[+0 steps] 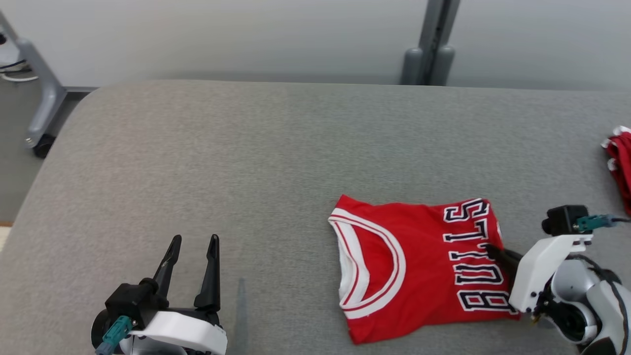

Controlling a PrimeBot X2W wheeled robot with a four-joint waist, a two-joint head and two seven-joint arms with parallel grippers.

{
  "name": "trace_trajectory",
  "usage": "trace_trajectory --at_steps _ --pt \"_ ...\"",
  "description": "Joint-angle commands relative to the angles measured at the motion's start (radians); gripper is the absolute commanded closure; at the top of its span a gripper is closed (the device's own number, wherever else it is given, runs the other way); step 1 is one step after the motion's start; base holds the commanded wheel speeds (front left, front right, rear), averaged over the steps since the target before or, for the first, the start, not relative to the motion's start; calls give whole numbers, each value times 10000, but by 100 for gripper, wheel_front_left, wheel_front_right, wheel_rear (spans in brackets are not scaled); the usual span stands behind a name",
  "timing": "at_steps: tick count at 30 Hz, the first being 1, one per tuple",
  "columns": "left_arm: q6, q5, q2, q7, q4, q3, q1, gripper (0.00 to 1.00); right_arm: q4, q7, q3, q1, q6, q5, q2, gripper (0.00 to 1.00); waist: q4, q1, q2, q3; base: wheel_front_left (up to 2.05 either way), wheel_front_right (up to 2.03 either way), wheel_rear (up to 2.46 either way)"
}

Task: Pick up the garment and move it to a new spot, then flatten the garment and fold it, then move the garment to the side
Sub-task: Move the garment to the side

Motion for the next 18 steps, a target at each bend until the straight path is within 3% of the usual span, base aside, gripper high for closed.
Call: trace_trajectory --at_steps 1,10,18 --pt "-32 40 29 -42 -74 41 -199 0 76 -182 -20 -231 -1 -23 -263 100 -489 0 0 22 0 0 0" --pt "-125 141 16 -31 -145 -210 -351 0 188 -454 -220 -875 1 -336 -978 100 -2465 0 0 231 0 0 0" --pt "-204 339 113 -21 -17 -470 -720 0 235 -621 -329 -1338 1 -561 -851 100 -4230 0 0 682 0 0 0"
